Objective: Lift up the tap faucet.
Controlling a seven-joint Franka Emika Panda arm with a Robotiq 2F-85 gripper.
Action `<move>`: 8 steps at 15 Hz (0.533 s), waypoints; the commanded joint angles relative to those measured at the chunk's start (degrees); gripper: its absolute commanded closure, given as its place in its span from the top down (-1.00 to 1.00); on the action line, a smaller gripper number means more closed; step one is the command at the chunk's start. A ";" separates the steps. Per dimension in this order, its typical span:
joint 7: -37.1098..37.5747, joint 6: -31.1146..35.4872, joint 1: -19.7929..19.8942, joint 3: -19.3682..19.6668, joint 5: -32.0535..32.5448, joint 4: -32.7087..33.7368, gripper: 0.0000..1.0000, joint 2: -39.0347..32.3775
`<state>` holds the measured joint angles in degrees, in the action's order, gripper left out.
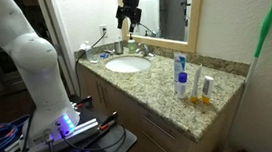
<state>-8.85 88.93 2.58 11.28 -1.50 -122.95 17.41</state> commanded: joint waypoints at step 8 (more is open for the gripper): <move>2.52 17.20 -3.09 -7.09 -7.34 3.57 1.00 -10.23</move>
<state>-8.03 99.31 1.42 7.64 -5.73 -122.88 12.94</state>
